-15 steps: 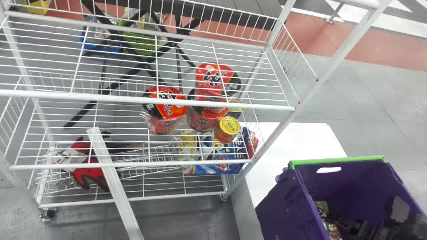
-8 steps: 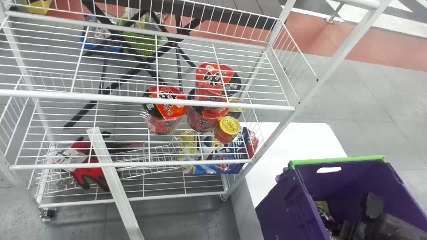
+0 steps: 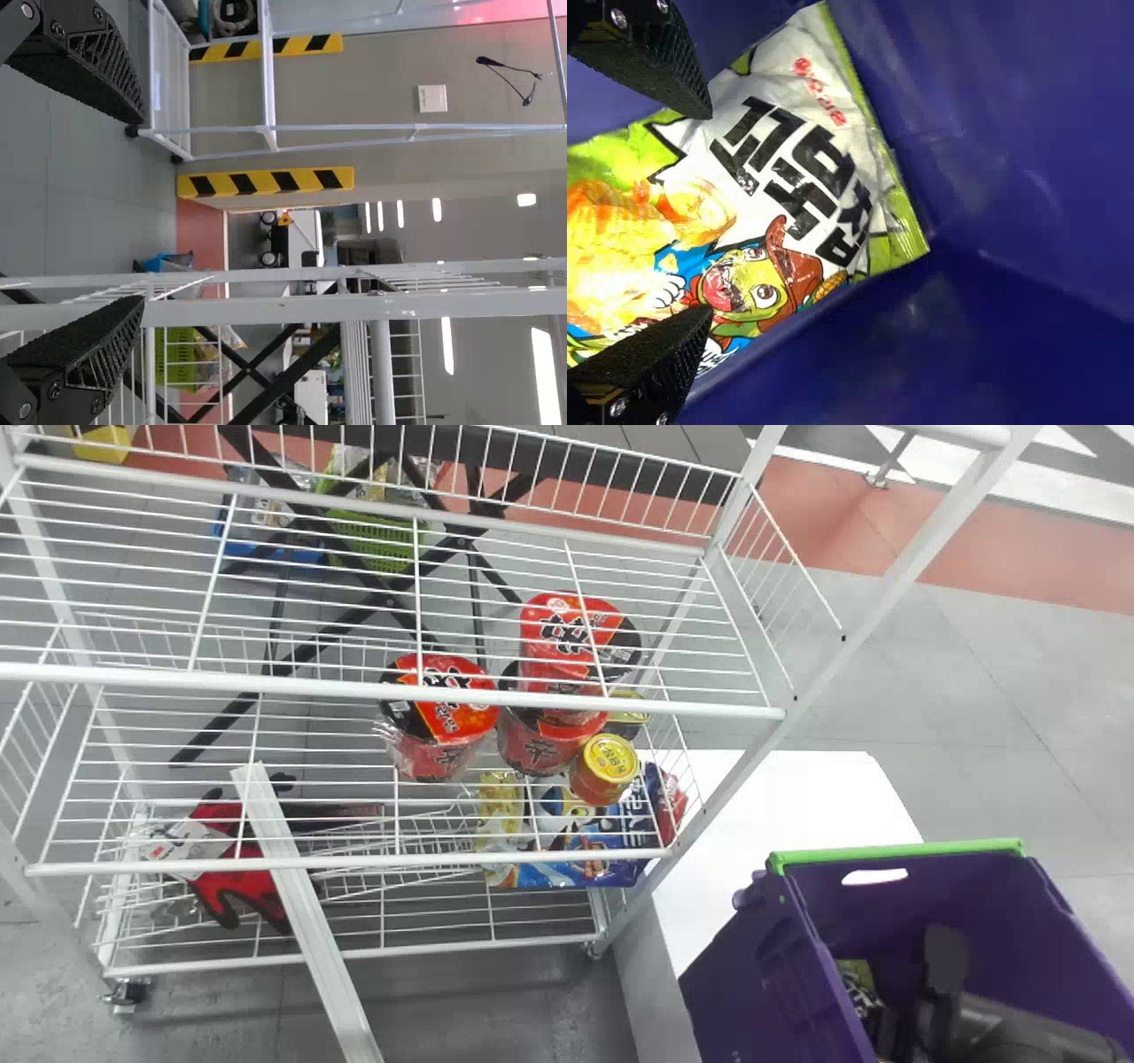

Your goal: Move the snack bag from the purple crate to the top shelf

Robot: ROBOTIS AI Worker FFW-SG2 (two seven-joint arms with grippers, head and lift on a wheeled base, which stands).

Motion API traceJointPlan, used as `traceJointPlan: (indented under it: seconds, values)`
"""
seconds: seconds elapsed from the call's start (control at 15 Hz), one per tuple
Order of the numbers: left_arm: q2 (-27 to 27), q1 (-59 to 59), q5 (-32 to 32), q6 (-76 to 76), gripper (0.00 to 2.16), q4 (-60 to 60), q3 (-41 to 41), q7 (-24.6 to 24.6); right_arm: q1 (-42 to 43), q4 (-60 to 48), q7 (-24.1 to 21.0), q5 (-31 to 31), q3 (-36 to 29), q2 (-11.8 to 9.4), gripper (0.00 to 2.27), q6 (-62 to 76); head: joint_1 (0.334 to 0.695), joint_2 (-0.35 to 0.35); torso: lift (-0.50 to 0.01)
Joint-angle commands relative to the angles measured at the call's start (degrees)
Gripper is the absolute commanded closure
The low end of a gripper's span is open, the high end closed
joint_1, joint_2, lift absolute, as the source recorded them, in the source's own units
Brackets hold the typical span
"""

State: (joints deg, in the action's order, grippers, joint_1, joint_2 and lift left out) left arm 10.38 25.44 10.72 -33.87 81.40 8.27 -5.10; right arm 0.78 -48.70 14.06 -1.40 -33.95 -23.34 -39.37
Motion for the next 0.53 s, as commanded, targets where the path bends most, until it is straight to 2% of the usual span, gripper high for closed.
traceJointPlan:
  seconds: [0.0,0.47]
  values:
    - [0.3,-0.3,0.1,-0.8,0.10,-0.7,-0.4,0.0,0.0,2.5,0.1,-1.4,1.7,0.1,0.02,4.4,0.695,-0.350,-0.453]
    - [1.3,0.0,0.9,-1.7,0.10,-0.8,-0.4,0.1,0.0,5.2,0.8,-3.9,3.2,1.2,0.03,9.5,0.695,-0.350,-0.453]
